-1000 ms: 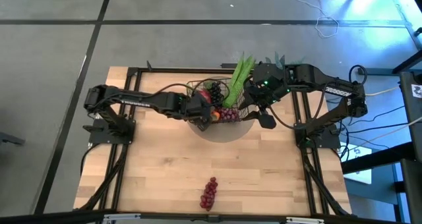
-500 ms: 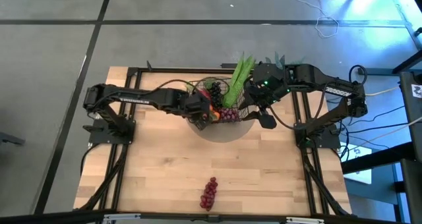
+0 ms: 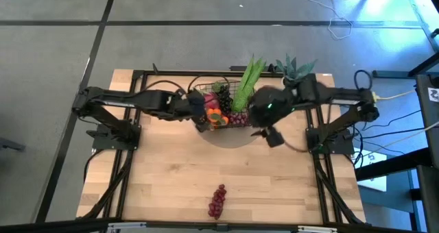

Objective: Build produce basket
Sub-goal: Put the red grapes into the wire basket

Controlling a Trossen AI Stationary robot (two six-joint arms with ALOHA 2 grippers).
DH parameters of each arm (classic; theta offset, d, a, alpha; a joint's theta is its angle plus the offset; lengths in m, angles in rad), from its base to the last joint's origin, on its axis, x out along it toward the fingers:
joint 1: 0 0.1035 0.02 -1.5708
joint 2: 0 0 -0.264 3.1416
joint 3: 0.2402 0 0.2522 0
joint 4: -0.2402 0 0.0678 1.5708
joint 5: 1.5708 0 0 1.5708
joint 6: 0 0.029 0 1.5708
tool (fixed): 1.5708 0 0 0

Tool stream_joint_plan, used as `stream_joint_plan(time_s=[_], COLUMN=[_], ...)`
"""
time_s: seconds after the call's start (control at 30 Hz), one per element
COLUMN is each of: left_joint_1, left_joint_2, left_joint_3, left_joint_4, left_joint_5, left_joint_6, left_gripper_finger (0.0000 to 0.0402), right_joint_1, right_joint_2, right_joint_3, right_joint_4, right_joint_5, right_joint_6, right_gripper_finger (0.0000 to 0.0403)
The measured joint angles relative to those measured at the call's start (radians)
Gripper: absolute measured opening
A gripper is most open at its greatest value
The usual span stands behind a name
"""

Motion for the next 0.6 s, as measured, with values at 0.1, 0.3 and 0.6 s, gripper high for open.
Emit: stream_joint_plan(time_s=[0.1, 0.3, 0.6], left_joint_1=[-0.031, -0.12, -0.235], left_joint_2=[-0.026, -0.099, -0.18], left_joint_3=[0.0, -0.001, -0.001], left_joint_4=[-0.01, -0.026, -0.03], left_joint_5=[-0.001, -0.001, -0.018], left_joint_6=[0.0, -0.001, -0.002], left_gripper_finger=[0.0082, 0.0081, 0.0081], right_joint_1=[0.048, 0.139, 0.233], right_joint_2=[0.041, 0.142, 0.335], right_joint_3=[-0.017, -0.047, -0.047], right_joint_4=[0.047, 0.118, 0.263], right_joint_5=[-0.019, -0.034, -0.087], right_joint_6=[0.0, 0.008, 0.022], right_gripper_finger=[0.0207, 0.0207, 0.0207])
